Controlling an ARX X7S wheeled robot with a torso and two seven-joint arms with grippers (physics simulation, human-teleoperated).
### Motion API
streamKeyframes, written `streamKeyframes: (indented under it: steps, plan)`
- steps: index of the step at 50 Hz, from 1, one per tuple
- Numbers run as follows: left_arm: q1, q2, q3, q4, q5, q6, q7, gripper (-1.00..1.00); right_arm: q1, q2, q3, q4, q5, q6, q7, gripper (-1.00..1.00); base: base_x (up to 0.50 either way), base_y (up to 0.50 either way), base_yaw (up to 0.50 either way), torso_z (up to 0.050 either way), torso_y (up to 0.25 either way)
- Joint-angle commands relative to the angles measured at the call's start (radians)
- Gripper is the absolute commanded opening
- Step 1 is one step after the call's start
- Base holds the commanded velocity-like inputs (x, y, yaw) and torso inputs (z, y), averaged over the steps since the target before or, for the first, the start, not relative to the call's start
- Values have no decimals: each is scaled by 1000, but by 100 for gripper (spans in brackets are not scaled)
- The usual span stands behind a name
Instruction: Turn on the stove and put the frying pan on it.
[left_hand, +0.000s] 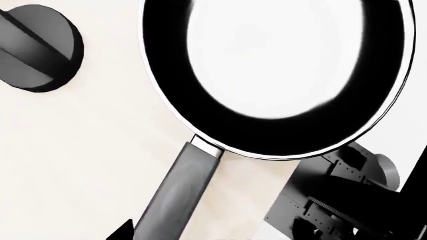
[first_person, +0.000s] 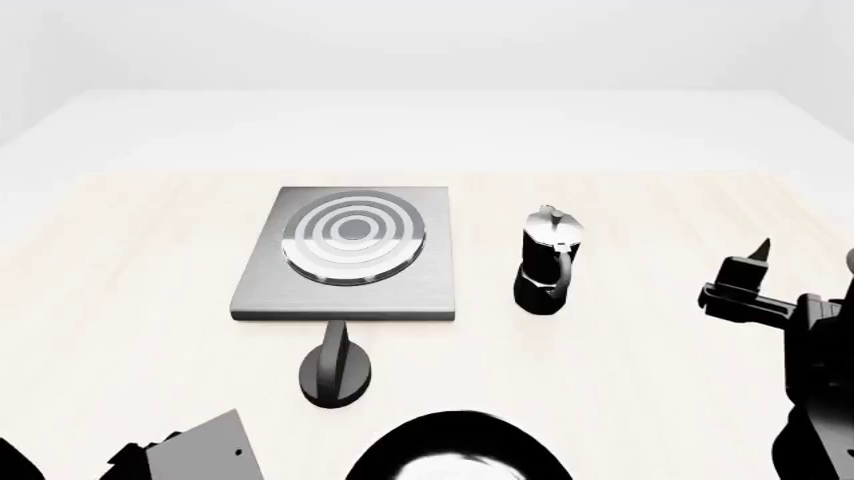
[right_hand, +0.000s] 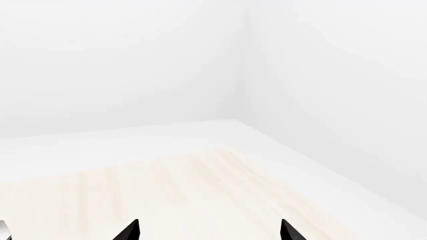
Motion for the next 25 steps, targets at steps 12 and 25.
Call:
streamKeyframes:
  steps: [12, 25]
  plan:
    - [17, 6, -4, -44, 94, -16, 45, 100, -13, -3, 3, 7, 6, -19, 2, 100, 0, 0, 0, 0, 0]
    - [97, 36, -23, -66, 252, -18, 182, 100, -15, -2, 1, 6, 8, -20, 7, 100, 0, 0, 0, 0, 0]
